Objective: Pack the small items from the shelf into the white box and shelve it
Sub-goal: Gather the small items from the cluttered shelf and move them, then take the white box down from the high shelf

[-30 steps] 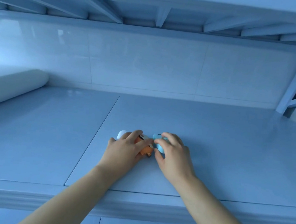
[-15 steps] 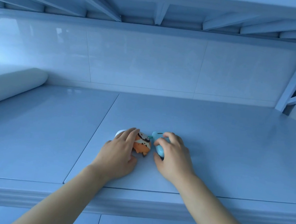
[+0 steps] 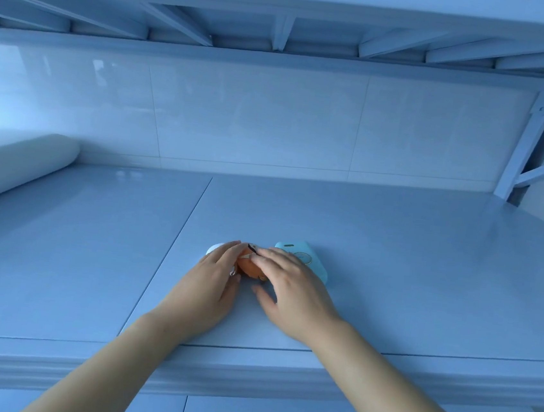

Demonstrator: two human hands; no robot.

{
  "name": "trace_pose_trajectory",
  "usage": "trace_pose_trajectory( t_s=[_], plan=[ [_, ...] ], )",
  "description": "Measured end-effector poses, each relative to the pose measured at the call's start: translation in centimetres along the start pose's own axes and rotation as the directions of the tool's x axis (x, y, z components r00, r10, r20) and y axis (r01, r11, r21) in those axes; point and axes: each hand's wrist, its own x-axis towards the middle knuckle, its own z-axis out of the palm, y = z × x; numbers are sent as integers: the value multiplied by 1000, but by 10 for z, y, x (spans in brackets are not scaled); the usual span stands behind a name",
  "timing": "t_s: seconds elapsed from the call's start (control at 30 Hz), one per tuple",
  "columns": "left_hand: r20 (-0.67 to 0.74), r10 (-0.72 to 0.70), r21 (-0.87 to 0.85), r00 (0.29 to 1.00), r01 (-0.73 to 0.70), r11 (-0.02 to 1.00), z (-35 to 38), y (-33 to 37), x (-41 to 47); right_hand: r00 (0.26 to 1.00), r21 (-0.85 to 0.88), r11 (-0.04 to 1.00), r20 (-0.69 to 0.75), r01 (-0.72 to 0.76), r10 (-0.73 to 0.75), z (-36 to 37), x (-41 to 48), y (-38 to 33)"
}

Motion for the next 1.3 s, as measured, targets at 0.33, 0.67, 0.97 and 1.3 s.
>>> trace_pose_trajectory(
  t_s=[0.33, 0.67, 0.97, 1.3],
  plan=[
    [86, -110, 104, 990, 101, 989, -9, -17, 9, 999, 27, 999, -36, -36, 37, 1, 0, 4],
    [185, -203, 279, 962, 146, 949, -10, 7, -6, 999, 39, 999, -33, 9, -7, 2, 1, 4],
    [19, -222, 308, 975, 206, 929, -22, 35, -23, 981, 142, 988, -193, 53, -24, -17, -6, -4],
    [-84, -243, 473, 966, 253, 844, -40, 100, -68, 986, 239, 963, -142, 123, -90, -49, -38, -21]
  ],
)
